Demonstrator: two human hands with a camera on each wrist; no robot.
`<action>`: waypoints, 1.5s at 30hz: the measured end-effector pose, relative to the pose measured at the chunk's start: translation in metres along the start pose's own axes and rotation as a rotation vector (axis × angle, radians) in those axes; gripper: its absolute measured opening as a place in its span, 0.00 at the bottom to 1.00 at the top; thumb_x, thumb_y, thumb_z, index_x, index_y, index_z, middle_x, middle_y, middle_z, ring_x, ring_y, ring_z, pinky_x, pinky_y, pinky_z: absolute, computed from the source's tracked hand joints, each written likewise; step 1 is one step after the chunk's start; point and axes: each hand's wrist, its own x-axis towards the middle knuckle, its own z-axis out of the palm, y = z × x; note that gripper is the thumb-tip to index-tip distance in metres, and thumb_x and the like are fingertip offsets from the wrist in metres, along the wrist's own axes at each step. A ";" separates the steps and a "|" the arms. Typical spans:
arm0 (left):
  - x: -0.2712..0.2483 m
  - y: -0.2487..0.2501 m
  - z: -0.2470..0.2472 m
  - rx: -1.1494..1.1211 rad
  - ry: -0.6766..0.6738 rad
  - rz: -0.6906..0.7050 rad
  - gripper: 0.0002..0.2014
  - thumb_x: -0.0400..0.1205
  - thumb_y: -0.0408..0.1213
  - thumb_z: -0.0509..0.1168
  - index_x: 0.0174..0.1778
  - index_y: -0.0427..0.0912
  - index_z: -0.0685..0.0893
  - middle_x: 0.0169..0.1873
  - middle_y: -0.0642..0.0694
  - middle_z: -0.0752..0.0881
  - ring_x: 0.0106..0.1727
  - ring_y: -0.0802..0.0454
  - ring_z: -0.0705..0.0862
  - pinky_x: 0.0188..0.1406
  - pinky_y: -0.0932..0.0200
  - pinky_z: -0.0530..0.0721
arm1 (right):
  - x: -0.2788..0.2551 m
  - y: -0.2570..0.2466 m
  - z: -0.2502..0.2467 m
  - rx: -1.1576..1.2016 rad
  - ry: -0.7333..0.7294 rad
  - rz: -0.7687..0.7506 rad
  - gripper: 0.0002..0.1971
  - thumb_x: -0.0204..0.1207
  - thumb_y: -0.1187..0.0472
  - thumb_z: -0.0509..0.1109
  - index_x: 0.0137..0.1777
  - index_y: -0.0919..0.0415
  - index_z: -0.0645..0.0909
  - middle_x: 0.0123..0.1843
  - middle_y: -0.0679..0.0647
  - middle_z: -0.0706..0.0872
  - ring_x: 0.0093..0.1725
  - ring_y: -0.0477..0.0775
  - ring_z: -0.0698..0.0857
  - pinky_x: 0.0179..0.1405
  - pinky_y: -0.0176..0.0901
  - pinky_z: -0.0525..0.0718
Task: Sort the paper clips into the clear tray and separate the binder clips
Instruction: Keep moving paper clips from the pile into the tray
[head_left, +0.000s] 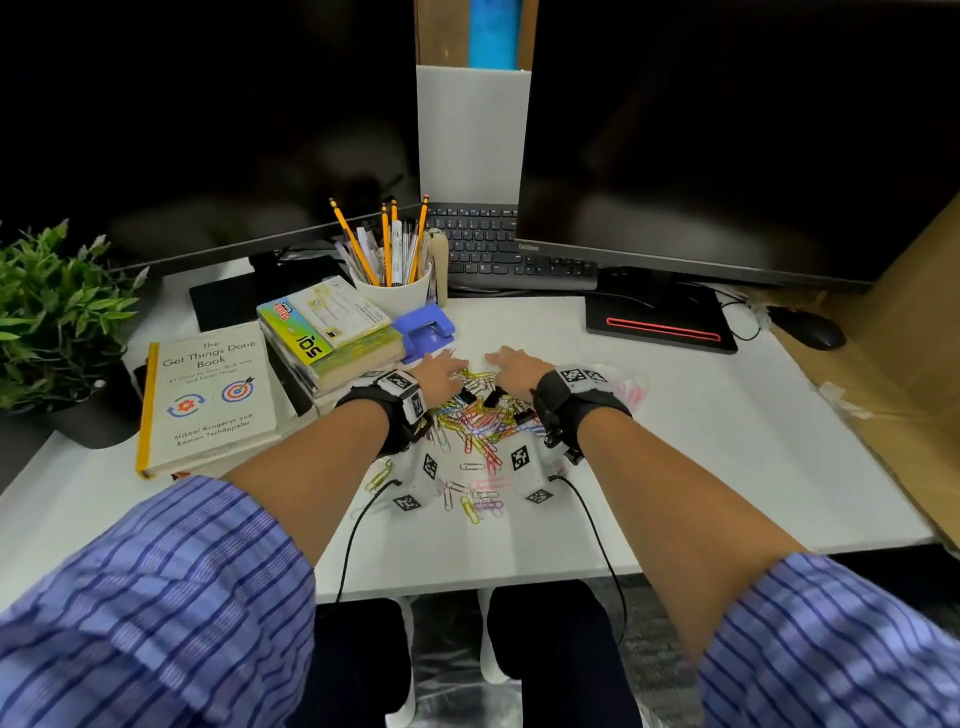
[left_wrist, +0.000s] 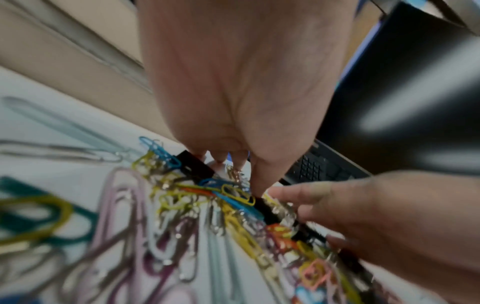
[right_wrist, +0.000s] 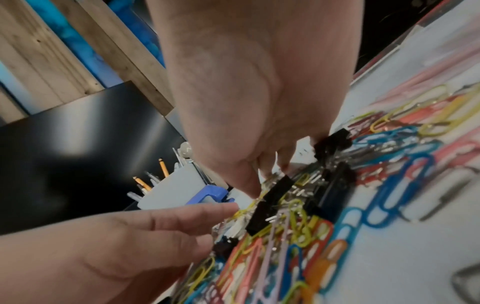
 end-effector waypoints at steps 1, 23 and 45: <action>-0.002 0.000 -0.001 0.002 -0.025 -0.001 0.26 0.86 0.28 0.58 0.81 0.38 0.62 0.82 0.38 0.60 0.83 0.43 0.61 0.81 0.55 0.56 | -0.002 0.000 0.000 -0.020 -0.019 -0.012 0.28 0.85 0.66 0.52 0.84 0.54 0.54 0.86 0.55 0.51 0.85 0.59 0.55 0.83 0.48 0.55; -0.056 -0.052 -0.014 0.000 -0.021 -0.150 0.27 0.76 0.29 0.71 0.72 0.40 0.74 0.67 0.37 0.77 0.61 0.43 0.79 0.54 0.59 0.76 | -0.052 -0.033 0.033 0.032 0.072 -0.385 0.19 0.71 0.65 0.73 0.63 0.52 0.83 0.67 0.56 0.80 0.67 0.57 0.77 0.68 0.47 0.75; -0.048 -0.070 0.016 -0.404 0.218 -0.070 0.12 0.73 0.31 0.76 0.39 0.44 0.77 0.31 0.52 0.73 0.33 0.56 0.73 0.33 0.72 0.71 | -0.048 -0.043 0.045 0.111 0.087 -0.303 0.11 0.75 0.58 0.70 0.51 0.64 0.86 0.42 0.51 0.82 0.44 0.50 0.80 0.39 0.39 0.76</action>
